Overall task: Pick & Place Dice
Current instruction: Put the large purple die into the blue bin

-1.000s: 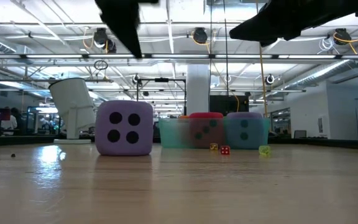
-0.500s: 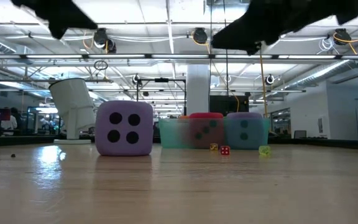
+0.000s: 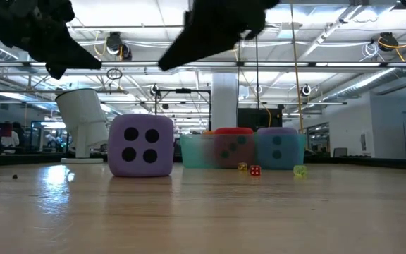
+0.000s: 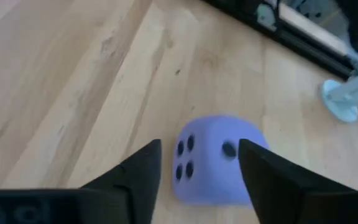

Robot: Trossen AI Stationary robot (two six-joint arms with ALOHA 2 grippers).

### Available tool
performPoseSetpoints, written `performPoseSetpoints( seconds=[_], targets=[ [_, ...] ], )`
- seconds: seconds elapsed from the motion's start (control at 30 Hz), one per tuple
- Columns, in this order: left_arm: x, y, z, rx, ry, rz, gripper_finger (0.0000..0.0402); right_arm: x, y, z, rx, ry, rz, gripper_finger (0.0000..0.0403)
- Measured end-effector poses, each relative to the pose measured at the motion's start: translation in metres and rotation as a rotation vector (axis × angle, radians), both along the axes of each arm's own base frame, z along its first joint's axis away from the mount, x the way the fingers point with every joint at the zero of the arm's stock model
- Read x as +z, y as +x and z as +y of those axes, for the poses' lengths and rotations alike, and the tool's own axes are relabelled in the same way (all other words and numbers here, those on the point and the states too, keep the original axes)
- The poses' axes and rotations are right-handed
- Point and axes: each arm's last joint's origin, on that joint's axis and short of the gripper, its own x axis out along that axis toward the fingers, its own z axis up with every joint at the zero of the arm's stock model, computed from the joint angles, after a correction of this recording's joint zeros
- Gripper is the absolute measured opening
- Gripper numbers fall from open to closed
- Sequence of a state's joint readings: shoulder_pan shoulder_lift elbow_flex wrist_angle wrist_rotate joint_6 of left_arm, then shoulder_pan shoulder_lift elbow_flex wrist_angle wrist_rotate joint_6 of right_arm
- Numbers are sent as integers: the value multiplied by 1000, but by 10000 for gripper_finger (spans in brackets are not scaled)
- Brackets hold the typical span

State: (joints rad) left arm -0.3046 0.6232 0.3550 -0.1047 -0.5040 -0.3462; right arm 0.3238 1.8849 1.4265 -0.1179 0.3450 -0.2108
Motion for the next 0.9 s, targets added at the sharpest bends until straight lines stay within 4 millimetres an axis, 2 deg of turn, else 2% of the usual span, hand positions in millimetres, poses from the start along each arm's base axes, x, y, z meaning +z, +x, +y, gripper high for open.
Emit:
performPoseSetpoints(
  seconds=[0.1,0.3,0.47,0.6,0.8,0.9],
  targets=[
    [0,0,-1,-32,-8,2,4,-2,12,2,-29,-50,-16,240],
    [0,0,-1,-43,2,6,5,-27,23,4,-52,-126,27,279],
    [0,0,-1,-40,12,5,5,-52,29,5,-114,-293,54,274],
    [1,0,-1,-36,1,-1,5,-67,33,-1,-128,-282,88,269],
    [1,0,-1,-32,-11,-3,5,-73,36,-10,-151,-264,99,265],
    [1,0,-1,-32,-11,-3,5,-72,38,-16,-128,-216,109,247]
  ],
)
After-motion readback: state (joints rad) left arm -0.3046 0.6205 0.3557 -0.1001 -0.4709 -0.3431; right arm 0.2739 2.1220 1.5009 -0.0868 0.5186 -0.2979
